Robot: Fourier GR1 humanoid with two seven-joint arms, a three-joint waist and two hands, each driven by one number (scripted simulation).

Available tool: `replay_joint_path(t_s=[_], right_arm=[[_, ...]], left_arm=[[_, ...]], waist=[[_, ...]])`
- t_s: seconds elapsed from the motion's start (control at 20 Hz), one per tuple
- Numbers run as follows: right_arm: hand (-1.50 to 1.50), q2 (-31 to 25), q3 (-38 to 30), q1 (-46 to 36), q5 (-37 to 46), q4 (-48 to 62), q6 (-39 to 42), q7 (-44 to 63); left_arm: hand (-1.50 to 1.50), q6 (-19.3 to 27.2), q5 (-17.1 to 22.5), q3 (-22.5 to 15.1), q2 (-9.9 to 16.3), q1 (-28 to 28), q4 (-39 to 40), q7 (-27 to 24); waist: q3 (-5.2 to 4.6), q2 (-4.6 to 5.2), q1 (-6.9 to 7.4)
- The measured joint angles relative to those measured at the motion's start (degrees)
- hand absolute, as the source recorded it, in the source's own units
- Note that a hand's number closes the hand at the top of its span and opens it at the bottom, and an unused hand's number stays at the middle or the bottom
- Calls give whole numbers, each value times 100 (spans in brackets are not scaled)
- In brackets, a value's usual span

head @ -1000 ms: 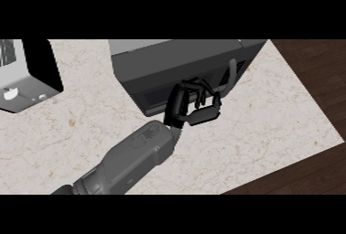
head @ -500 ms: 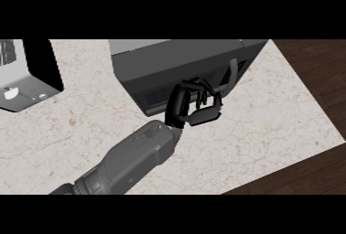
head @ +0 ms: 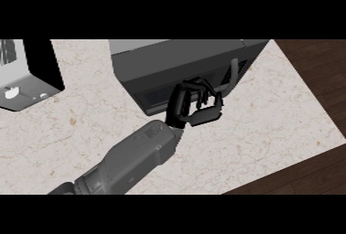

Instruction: Pick up the milk, place it into the microwave and close the microwave

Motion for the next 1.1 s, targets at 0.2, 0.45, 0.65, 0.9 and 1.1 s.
replay_joint_path(t_s=[0.2,0.45,0.65,0.9,1.1], right_arm=[[-150,-35,-32,-88,-135,171,41,45],[-150,-85,-62,-191,-280,368,100,96],[-150,-142,-79,-296,-390,511,147,152],[-150,-237,-118,-405,-518,681,220,210],[-150,-317,-139,-514,-597,795,261,262]], left_arm=[[150,-25,84,-81,-2,-54,33,-28],[150,-5,183,-136,0,-86,55,-110],[150,-23,274,-196,-2,-127,74,-134],[150,-19,384,-252,-1,-158,103,-197],[150,-33,462,-304,-1,-192,116,-239]], waist=[[0,8,32],[6,17,36],[3,24,58],[7,23,61],[7,33,77]])
